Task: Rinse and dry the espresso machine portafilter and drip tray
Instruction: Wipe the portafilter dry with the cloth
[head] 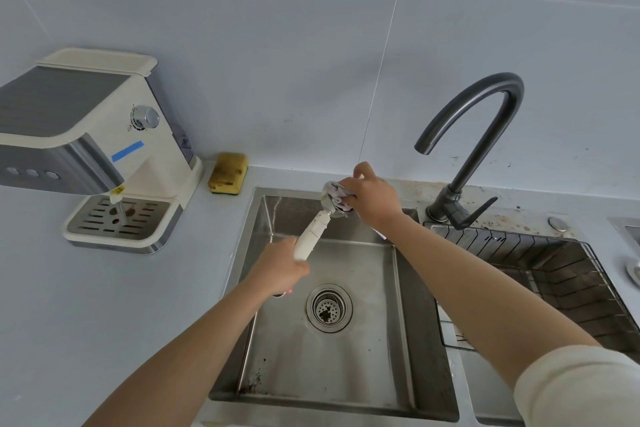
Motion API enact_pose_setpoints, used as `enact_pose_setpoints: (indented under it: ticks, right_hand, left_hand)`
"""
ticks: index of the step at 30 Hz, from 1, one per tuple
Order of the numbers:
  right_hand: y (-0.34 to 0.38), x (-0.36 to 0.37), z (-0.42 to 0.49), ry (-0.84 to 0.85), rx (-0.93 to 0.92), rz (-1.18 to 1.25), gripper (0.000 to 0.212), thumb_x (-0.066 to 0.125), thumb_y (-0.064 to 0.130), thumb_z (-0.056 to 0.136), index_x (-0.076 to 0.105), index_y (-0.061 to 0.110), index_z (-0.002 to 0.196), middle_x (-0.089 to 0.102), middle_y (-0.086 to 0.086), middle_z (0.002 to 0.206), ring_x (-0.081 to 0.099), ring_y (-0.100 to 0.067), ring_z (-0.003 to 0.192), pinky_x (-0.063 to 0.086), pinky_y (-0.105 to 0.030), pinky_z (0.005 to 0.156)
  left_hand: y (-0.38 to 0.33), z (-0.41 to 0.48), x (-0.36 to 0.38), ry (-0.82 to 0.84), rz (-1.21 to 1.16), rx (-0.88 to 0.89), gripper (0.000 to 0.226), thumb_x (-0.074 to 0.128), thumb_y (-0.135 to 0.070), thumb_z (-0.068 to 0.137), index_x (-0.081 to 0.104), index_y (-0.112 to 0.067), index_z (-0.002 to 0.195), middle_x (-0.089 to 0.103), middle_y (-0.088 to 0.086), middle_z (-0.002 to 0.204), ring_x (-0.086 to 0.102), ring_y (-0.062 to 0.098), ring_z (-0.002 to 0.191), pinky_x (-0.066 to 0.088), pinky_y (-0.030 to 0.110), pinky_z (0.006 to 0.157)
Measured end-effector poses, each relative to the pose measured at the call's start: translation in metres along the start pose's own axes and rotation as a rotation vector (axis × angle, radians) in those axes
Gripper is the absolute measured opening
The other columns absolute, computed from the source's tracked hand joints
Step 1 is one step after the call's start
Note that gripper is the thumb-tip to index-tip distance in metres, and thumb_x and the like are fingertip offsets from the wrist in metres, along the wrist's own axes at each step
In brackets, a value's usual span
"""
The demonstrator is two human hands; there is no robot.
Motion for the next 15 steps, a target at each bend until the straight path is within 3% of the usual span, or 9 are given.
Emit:
enact_pose_setpoints:
  ticks: [2,5,8,12,15]
  right_hand:
    - [0.0,0.001,0.0,-0.004,0.042,-0.063,0.026,0.044,0.024,0.095,0.058,0.007,0.108,0.045,-0.011,0.115,0.051,-0.03,0.079,0.033,-0.03,0.065]
    - [-0.003,0.006,-0.001,0.036,0.139,-0.05,0.023,0.04,0.023,0.094,0.057,0.007,0.098,0.043,-0.008,0.096,0.045,-0.026,0.075,0.034,-0.031,0.067]
    - [-0.006,0.017,-0.001,0.119,0.221,-0.074,0.011,0.049,0.019,0.089,0.049,0.011,0.082,0.048,-0.005,0.084,0.052,-0.024,0.076,0.039,-0.029,0.065]
    - [-0.021,0.029,-0.002,0.237,0.402,0.195,0.031,0.044,0.02,0.091,0.039,0.012,0.062,0.042,-0.001,0.061,0.044,-0.017,0.057,0.03,-0.022,0.049]
    - [-0.022,0.032,-0.005,0.327,0.453,0.488,0.037,0.048,0.018,0.091,0.036,0.013,0.056,0.037,-0.002,0.054,0.036,-0.013,0.051,0.032,-0.017,0.051]
  left_hand:
    - [0.004,-0.001,-0.001,-0.029,0.002,-0.02,0.033,0.053,-0.01,0.084,0.048,-0.007,0.116,0.053,0.006,0.091,0.05,0.015,0.048,0.044,0.025,0.046]
    - [0.011,-0.001,-0.005,-0.078,0.046,-0.035,0.023,0.055,-0.012,0.081,0.052,-0.005,0.103,0.058,0.012,0.093,0.054,0.025,0.062,0.052,0.035,0.061]
    - [0.014,-0.001,-0.003,-0.091,0.046,-0.04,0.013,0.055,-0.01,0.08,0.048,-0.008,0.09,0.056,0.011,0.088,0.053,0.026,0.066,0.052,0.036,0.063]
    - [0.018,0.0,0.001,-0.107,0.022,-0.057,0.013,0.056,-0.008,0.078,0.045,-0.008,0.084,0.054,0.01,0.084,0.053,0.028,0.068,0.054,0.041,0.067]
    - [0.02,0.002,0.002,-0.109,0.003,-0.069,0.014,0.055,-0.008,0.079,0.047,-0.008,0.09,0.053,0.009,0.085,0.053,0.028,0.067,0.055,0.04,0.065]
Point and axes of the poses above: each hand's wrist, its own z-axis towards the middle knuckle, its own x-axis out of the palm, y = z × x, the point moved 9 cm from there along z, towards the middle knuckle
